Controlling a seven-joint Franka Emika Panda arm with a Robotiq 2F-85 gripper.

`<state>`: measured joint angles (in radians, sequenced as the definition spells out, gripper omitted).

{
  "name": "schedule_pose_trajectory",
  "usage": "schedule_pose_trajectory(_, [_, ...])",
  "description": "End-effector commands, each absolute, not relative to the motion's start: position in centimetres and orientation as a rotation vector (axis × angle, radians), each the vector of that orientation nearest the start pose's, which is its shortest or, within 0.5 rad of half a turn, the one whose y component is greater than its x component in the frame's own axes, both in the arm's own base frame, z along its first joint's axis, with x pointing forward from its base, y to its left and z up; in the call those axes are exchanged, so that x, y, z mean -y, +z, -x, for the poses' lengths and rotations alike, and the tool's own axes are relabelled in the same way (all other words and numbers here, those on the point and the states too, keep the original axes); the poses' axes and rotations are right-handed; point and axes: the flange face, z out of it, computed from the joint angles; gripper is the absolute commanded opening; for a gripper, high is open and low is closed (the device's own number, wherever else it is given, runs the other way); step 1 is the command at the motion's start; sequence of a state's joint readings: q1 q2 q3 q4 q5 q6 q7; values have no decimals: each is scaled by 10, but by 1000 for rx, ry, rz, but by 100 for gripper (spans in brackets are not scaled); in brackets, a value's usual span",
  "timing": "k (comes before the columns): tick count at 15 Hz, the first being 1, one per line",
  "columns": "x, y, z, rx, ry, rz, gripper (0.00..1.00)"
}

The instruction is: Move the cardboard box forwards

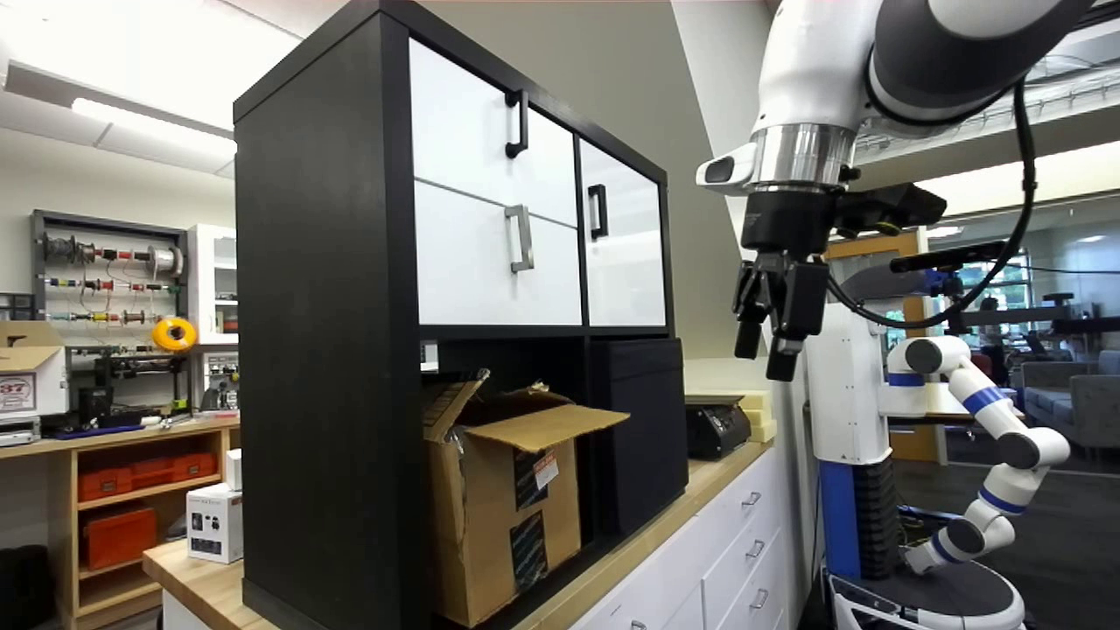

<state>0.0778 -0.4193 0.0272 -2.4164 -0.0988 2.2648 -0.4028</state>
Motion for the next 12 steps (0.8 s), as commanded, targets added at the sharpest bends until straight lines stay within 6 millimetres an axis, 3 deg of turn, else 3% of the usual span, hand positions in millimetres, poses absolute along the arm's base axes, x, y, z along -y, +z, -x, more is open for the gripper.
schedule_pose_trajectory(1, [-41,488,-465,1018,-506,3103,100])
schedule_pose_trajectory(12, [-45,472,-527,1171,-610,3053,100])
